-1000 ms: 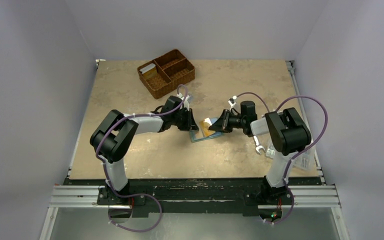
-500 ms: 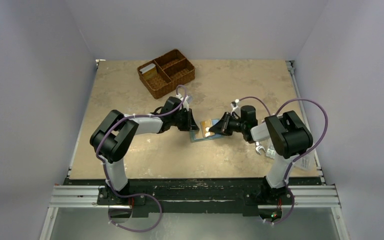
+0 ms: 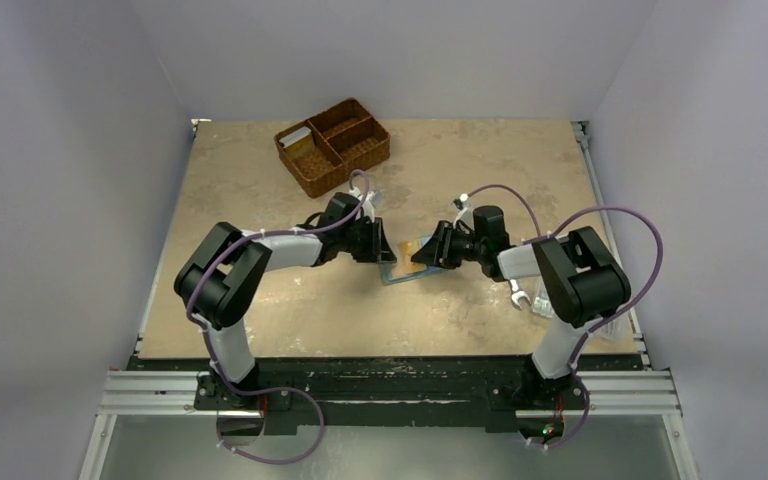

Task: Put the credit cards into the card holder
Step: Insert the credit card into the card holder.

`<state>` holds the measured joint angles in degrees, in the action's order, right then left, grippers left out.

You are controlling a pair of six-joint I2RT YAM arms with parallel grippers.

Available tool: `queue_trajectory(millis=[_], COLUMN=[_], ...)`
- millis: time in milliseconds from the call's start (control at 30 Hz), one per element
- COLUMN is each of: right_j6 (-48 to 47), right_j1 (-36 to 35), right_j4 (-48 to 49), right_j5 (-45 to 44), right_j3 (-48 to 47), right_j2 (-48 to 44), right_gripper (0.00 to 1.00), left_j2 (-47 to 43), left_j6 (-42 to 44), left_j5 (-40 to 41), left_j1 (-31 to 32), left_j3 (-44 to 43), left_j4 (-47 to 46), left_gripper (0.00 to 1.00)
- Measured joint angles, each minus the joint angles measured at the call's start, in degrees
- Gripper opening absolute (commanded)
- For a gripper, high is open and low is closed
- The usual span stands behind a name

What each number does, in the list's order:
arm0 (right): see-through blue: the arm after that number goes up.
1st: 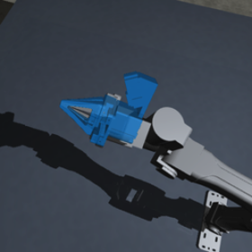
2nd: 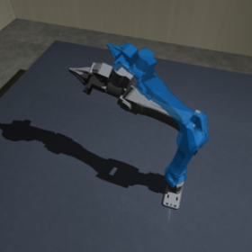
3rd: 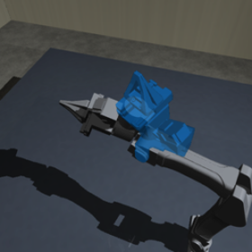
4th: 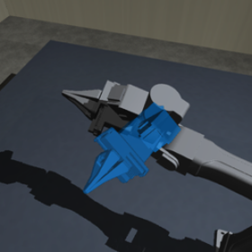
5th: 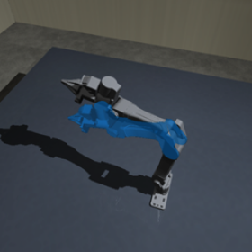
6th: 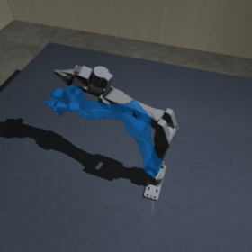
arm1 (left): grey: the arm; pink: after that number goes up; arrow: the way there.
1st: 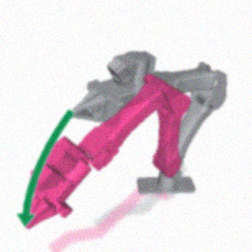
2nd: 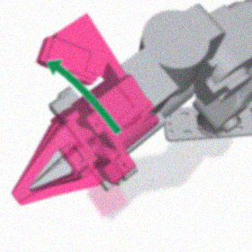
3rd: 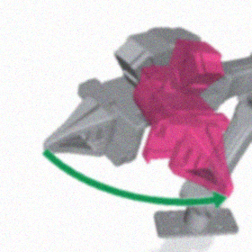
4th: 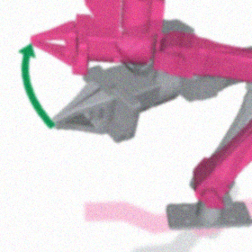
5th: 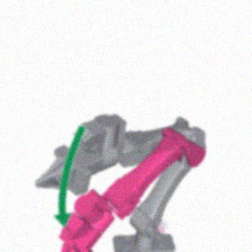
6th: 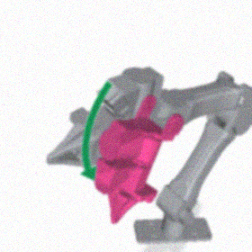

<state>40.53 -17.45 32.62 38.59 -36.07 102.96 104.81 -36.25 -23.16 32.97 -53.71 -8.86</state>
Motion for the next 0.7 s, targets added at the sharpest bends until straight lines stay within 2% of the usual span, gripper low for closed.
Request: queue_trajectory(millis=[67, 133, 200, 333, 500, 700], right_j6=[-4.2, -7.1, -10.0, -13.9, -17.5, -20.7], right_j1=[-0.5, -0.9, -0.9, -2.0, -5.7, -9.3], right_j4=[-5.4, -9.2, -13.6, -19.9, -25.0, -26.7], right_j5=[-2.1, -4.0, -6.2, -9.6, -14.3, -18.3], right_j3=[-1.2, -2.2, -3.7, -6.6, -10.2, -11.0], right_j2=[-2.6, -4.2, -5.3, -6.0, -5.6, -6.3], right_gripper=[0.5, 0.52, 0.53, 0.54, 0.55, 0.7], left_j2=[-1.1, -2.6, -4.1, -4.6, -2.1, 0.0], left_j6=[0.4, 0.9, 1.5, 2.6, 2.3, 1.3], left_j5=[-0.3, -0.4, -0.1, 0.7, -0.2, -1.2], left_j1=[-0.7, -2.0, -3.2, -4.0, -2.9, -1.5], left_j3=[0.0, 0.1, 0.2, 0.2, 1.0, 1.1], left_j4=[1.6, 3.7, 5.2, 7.0, 6.2, 5.2], left_gripper=[0.29, 0.29, 0.21, 0.13, 0.07, 0.04])
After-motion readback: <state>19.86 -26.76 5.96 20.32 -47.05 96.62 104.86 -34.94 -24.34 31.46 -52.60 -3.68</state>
